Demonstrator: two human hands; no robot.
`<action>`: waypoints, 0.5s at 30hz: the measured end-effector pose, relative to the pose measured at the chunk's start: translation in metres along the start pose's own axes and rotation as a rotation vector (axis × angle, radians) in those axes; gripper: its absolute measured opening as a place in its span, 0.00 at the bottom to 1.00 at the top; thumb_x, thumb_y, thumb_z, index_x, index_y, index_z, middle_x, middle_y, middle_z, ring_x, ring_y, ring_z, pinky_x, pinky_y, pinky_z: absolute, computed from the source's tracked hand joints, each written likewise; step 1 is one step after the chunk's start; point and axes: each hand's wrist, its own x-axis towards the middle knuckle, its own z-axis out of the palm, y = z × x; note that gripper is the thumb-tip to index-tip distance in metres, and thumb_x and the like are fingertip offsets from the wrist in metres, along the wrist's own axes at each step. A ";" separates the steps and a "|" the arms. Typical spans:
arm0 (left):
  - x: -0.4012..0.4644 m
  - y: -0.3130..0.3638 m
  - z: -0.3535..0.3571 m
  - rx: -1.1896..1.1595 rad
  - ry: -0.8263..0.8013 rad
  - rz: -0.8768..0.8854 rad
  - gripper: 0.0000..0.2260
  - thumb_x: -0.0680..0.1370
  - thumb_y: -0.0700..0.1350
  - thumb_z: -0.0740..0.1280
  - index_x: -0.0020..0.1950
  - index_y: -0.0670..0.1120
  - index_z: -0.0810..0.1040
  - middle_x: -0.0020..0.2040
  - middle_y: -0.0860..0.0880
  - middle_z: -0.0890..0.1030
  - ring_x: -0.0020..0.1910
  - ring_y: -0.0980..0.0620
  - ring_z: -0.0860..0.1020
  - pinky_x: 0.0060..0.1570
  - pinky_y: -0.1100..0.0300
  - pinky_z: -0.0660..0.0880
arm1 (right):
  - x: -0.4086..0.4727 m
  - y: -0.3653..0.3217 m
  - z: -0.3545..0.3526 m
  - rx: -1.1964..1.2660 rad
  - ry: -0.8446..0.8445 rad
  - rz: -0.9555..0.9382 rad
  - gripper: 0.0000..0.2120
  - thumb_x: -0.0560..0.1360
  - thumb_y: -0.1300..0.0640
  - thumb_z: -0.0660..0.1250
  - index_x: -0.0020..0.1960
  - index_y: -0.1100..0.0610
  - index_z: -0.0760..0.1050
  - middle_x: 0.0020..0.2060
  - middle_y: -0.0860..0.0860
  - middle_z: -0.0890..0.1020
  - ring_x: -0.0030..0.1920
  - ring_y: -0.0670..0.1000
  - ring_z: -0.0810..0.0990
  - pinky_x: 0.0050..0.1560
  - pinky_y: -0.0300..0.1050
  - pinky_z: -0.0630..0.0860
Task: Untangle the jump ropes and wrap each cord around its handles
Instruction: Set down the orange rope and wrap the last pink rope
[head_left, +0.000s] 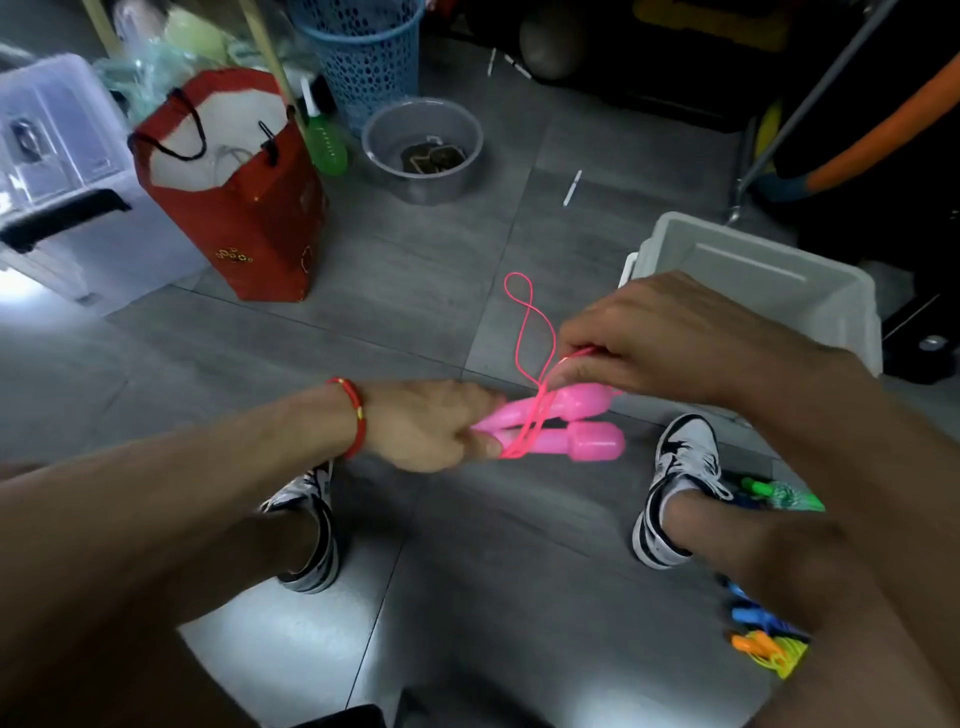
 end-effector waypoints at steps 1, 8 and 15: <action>0.000 0.005 0.001 0.093 0.006 0.025 0.09 0.83 0.50 0.61 0.57 0.45 0.72 0.50 0.49 0.78 0.48 0.48 0.76 0.51 0.54 0.73 | 0.005 0.001 0.002 0.051 -0.031 -0.001 0.23 0.74 0.31 0.56 0.44 0.49 0.79 0.37 0.48 0.83 0.41 0.53 0.81 0.38 0.51 0.73; -0.019 0.015 -0.006 0.036 0.115 0.257 0.10 0.83 0.48 0.62 0.62 0.46 0.71 0.48 0.58 0.70 0.45 0.59 0.68 0.51 0.66 0.68 | 0.017 0.013 0.012 0.819 -0.194 0.068 0.14 0.72 0.44 0.72 0.44 0.55 0.84 0.37 0.61 0.82 0.37 0.54 0.77 0.43 0.56 0.74; -0.043 0.013 -0.017 -0.582 0.064 0.372 0.03 0.81 0.41 0.63 0.53 0.42 0.72 0.37 0.49 0.71 0.34 0.53 0.69 0.36 0.61 0.69 | 0.002 0.017 0.023 1.081 -0.212 0.157 0.08 0.76 0.70 0.69 0.55 0.66 0.78 0.40 0.41 0.82 0.39 0.34 0.77 0.44 0.32 0.75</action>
